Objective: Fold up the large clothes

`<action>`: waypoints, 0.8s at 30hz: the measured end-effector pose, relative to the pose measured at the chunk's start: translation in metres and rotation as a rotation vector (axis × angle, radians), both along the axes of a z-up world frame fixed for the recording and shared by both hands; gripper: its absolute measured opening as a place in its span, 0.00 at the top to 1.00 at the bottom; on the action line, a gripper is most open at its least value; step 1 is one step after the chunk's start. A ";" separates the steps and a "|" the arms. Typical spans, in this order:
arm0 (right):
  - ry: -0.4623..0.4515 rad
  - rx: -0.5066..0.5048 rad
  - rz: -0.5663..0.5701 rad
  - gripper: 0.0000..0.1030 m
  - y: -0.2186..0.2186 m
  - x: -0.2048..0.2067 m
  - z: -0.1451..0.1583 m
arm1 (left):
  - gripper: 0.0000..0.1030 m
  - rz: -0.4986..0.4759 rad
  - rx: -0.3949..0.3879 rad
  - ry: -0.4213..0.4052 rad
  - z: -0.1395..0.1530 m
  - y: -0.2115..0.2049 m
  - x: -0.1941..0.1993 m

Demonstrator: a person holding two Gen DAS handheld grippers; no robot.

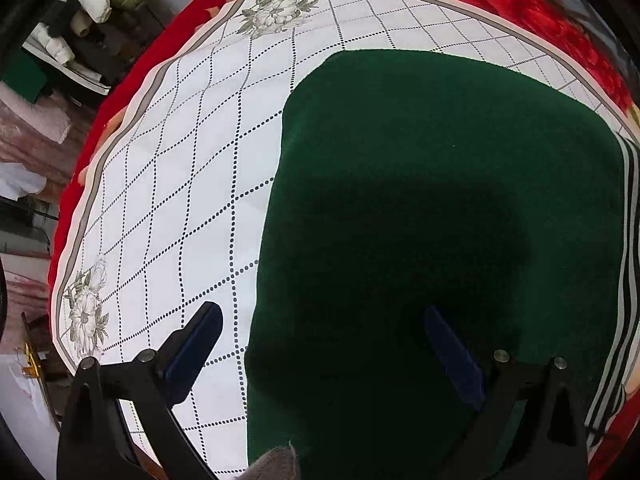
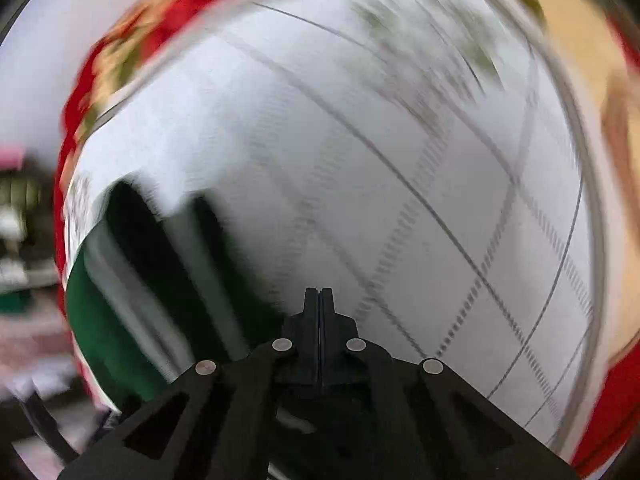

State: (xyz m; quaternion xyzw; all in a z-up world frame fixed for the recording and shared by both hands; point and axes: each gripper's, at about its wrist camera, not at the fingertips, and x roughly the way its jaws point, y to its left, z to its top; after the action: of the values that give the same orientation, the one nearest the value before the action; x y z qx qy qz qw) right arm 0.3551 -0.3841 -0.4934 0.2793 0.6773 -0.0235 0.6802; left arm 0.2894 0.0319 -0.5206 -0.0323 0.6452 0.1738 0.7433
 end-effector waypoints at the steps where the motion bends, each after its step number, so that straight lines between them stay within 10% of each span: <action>1: 0.022 0.072 -0.017 1.00 -0.010 0.000 -0.008 | 0.00 -0.002 0.001 -0.001 0.000 -0.001 0.000; 11: -0.138 0.257 0.191 0.91 0.008 0.031 0.051 | 0.00 -0.009 0.033 -0.027 0.019 -0.001 0.004; 16: -0.166 0.310 0.262 0.35 0.046 0.057 0.057 | 0.00 0.027 0.054 -0.075 0.034 0.018 0.022; 21: -0.139 0.249 0.327 0.36 0.074 0.074 0.043 | 0.00 0.065 0.082 -0.098 0.033 0.036 0.041; 23: -0.151 0.267 0.314 0.89 0.076 0.075 0.037 | 0.00 0.070 0.089 -0.102 0.031 0.041 0.043; 24: -0.152 0.262 0.317 0.97 0.079 0.075 0.037 | 0.00 0.072 0.092 -0.104 0.029 0.041 0.043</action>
State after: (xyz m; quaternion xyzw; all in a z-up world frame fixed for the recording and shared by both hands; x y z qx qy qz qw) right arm 0.4298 -0.3054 -0.4564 0.2560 0.6569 0.1931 0.6824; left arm 0.3328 0.0732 -0.4913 -0.0304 0.5956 0.2281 0.7696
